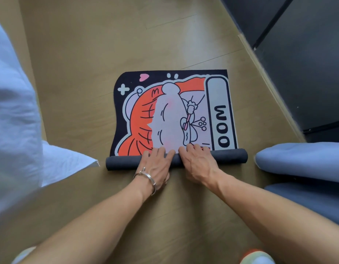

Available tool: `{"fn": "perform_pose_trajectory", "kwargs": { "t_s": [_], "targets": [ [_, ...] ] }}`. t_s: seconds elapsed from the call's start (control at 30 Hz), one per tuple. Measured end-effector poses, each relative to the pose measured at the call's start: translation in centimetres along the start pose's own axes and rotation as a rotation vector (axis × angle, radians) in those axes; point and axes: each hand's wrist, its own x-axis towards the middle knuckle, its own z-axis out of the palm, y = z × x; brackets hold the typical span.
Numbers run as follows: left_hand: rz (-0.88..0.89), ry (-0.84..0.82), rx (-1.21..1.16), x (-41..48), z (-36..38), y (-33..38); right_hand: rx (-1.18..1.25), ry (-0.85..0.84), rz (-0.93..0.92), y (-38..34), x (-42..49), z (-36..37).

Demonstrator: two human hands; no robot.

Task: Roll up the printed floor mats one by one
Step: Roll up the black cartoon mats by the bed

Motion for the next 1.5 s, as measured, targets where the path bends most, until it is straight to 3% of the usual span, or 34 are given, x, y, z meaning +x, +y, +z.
{"fn": "perform_pose_trajectory", "kwargs": {
  "t_s": [0.17,0.47,0.7,0.93,1.07,1.23,1.4,1.5],
  "targets": [
    [0.059,0.12,0.003,-3.0,2.4,0.4,0.096,-0.098,0.004,-1.5,-2.9,0.4],
    [0.054,0.149,-0.057,-5.1,5.0,1.8,0.105,-0.062,0.022,-2.1,-3.7,1.7],
    [0.1,0.063,-0.059,-4.0,5.0,1.1,0.09,0.024,0.033,-2.4,-4.4,2.1],
    [0.011,-0.071,0.082,-1.1,2.6,0.4,0.191,0.01,0.055,-2.8,-4.8,2.5],
    [-0.102,-0.005,0.054,-0.5,1.2,0.3,0.278,-0.042,0.058,-1.0,-2.4,1.4],
    [-0.044,0.184,0.052,-0.5,1.6,-0.1,0.31,-0.032,0.134,0.7,1.0,-0.7],
    [-0.071,-0.06,0.068,1.2,0.5,0.0,0.247,0.0,0.113,1.1,1.0,-1.2],
    [-0.045,-0.09,0.107,3.6,-1.2,-1.4,0.185,0.046,0.06,0.0,-1.4,0.2]
  ]
}}
